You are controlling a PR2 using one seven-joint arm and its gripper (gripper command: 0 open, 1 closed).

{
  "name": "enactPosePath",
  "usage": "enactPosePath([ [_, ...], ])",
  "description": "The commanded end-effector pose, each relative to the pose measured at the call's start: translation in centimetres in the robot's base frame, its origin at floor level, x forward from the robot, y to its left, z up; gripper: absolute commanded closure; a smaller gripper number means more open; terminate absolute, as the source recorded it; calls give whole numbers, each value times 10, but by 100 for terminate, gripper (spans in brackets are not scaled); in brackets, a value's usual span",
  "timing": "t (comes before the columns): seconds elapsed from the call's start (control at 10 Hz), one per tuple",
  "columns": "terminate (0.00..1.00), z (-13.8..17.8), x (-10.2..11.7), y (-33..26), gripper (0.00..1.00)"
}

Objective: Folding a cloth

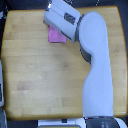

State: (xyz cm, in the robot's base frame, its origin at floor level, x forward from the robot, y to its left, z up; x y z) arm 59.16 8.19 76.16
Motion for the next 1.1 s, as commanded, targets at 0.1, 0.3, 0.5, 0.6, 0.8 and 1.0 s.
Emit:
enactPosePath([
  [0.1,0,44,10,-26,0],
  [0.3,0,77,12,-42,0],
  [0.5,0,133,15,-61,0],
  [0.6,0,151,5,-72,0],
  [0.8,0,184,2,-111,0],
  [1.0,0,198,0,-147,0],
])
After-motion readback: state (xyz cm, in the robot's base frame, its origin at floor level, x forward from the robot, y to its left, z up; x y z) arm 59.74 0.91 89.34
